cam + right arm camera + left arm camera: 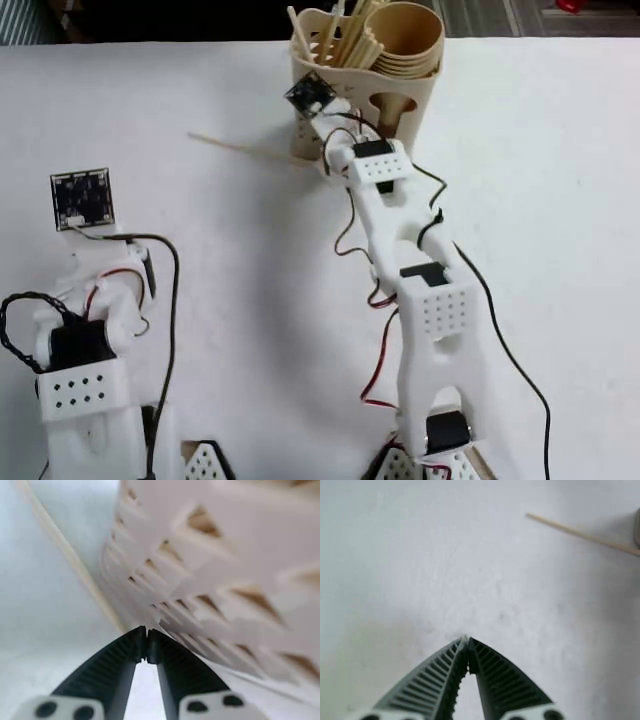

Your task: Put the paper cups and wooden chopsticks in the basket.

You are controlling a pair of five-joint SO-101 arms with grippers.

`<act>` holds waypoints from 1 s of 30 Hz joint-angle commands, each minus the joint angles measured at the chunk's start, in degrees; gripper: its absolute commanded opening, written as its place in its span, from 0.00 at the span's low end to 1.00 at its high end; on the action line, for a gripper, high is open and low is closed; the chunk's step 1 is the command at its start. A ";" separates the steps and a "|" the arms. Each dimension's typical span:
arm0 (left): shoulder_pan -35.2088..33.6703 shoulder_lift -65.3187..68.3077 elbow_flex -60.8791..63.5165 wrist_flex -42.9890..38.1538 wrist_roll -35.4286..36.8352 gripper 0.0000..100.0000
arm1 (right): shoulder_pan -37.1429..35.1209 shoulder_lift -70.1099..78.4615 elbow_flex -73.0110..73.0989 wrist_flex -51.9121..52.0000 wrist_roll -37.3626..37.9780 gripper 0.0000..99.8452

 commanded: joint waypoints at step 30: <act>-0.48 -1.10 -0.18 -1.32 -0.53 0.02 | -5.76 -10.07 -0.62 32.92 6.59 0.02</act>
